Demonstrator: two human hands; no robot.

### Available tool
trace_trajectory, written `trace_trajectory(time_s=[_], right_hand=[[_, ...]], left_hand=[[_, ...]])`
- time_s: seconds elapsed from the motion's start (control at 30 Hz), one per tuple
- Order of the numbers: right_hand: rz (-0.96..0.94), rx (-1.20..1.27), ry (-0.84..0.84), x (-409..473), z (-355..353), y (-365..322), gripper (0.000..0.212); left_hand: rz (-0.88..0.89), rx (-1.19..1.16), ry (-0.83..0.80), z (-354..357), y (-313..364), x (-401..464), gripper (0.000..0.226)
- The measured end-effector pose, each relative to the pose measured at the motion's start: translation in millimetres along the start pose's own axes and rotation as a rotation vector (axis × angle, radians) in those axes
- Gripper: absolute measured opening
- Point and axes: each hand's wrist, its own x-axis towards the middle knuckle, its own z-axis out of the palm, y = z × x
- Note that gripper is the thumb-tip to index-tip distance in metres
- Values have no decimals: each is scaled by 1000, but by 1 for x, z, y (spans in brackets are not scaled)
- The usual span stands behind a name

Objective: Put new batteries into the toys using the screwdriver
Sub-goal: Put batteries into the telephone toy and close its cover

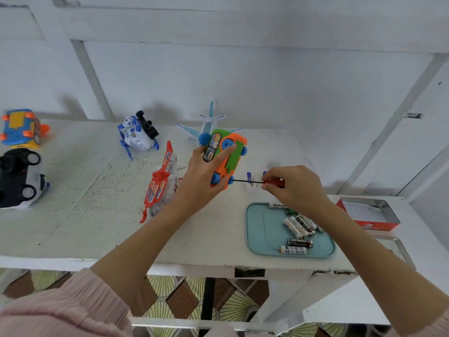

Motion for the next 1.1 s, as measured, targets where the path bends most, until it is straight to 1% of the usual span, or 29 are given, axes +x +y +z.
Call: trace_trajectory(time_s=[0.2,0.37,0.6,0.97,1.1], right_hand=[[-24,-76,-36,5,4,-3,21],[-76,-124,-54,8,6,-7,23],[-97,-150,-93,12,10,-8,25],[-113,-154,-90,11,12,-5,25],[-102,-139,-91,10,12,-4,24]], left_hand=[[71,67,-45,-1,0,4,56],[128,126,-59,0,-3,6,67],[189,186,-95,1,-3,7,67],[174,223,-147,4,-6,7,69],[187,215,-133,6,-8,7,69]])
